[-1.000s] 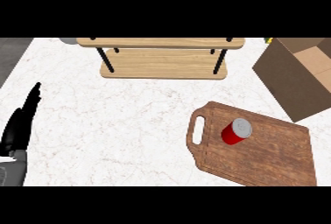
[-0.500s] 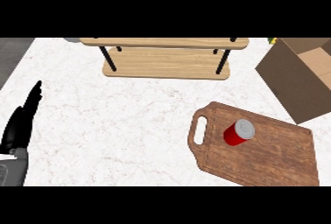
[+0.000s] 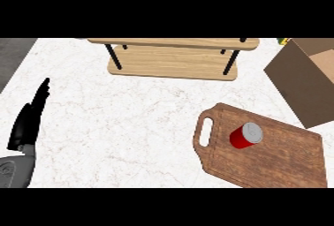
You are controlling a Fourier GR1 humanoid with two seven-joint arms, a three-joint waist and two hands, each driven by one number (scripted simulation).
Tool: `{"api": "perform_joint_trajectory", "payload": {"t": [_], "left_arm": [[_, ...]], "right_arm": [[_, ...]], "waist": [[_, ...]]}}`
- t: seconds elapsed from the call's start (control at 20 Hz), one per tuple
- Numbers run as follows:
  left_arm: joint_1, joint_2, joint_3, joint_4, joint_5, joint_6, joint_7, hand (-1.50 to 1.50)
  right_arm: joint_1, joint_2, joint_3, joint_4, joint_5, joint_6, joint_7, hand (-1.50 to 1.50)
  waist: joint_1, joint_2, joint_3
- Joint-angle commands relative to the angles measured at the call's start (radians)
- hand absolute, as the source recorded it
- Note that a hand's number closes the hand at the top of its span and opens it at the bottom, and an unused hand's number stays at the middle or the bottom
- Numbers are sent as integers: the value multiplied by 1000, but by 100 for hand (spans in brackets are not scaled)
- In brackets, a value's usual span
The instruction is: Pick the squash from the cutting board and place it in the cardboard box
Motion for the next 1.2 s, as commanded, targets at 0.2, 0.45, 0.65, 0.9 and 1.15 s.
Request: {"api": "perform_joint_trajectory", "payload": {"t": [0.2, 0.45, 0.65, 0.9, 1.15], "left_arm": [[-2, 3, -3, 5, 5, -18, -24, 0], [-48, 10, -3, -11, -2, -17, 31, 0], [-43, 9, -2, -13, 3, -22, 21, 0], [-29, -6, -9, -33, -2, -14, 50, 0], [-3, -10, -7, -17, -10, 0, -8, 0]], "right_arm": [[-53, 53, -3, 108, 29, -108, 137, 150], [-46, 50, -35, 154, -4, -33, 141, -150], [-41, 66, -65, 138, -33, -56, 83, -150], [5, 93, -124, 107, -89, -136, -49, -150], [-31, 38, -236, 94, -194, -150, -63, -150]], "waist": [[32, 16, 1], [20, 15, 3], [26, 19, 4], [16, 14, 5], [14, 15, 4]]}}
